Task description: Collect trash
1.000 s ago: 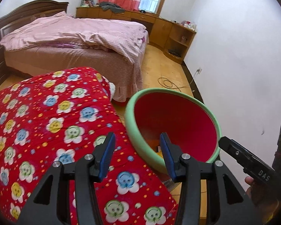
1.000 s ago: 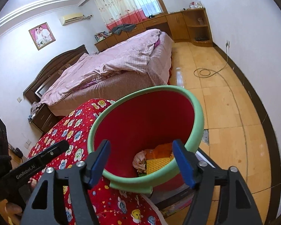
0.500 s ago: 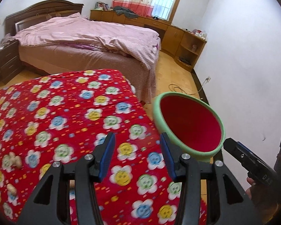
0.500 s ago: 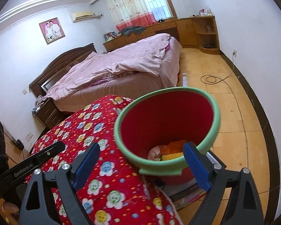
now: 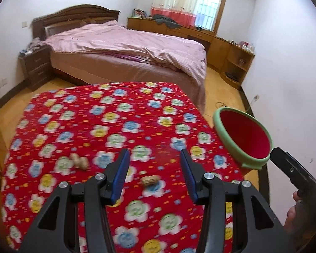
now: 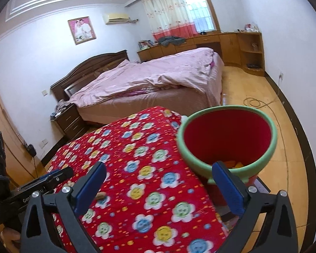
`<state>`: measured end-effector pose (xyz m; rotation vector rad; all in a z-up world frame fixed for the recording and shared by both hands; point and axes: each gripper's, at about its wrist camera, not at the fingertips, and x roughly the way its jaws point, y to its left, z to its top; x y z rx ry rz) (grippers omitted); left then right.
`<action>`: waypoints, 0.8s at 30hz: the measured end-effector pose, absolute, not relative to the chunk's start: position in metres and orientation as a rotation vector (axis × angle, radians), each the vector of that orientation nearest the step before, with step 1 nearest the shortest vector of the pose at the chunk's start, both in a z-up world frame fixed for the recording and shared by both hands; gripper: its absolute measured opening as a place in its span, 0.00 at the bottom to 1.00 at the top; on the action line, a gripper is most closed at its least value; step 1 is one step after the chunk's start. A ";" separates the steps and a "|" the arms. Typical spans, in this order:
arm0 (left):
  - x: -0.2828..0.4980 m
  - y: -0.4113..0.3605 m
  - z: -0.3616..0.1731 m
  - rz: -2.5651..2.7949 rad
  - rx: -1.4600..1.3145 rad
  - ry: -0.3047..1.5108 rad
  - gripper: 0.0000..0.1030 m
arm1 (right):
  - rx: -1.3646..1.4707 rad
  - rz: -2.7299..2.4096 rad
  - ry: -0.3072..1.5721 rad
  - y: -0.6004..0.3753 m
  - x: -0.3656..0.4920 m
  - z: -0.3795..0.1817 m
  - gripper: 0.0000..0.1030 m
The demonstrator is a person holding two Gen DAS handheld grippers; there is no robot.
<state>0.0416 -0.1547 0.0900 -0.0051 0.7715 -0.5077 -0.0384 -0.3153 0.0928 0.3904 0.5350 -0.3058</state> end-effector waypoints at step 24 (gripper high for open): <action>0.009 -0.083 0.071 -0.290 -0.038 0.688 0.49 | 0.269 -0.271 0.511 -0.232 -0.049 0.074 0.99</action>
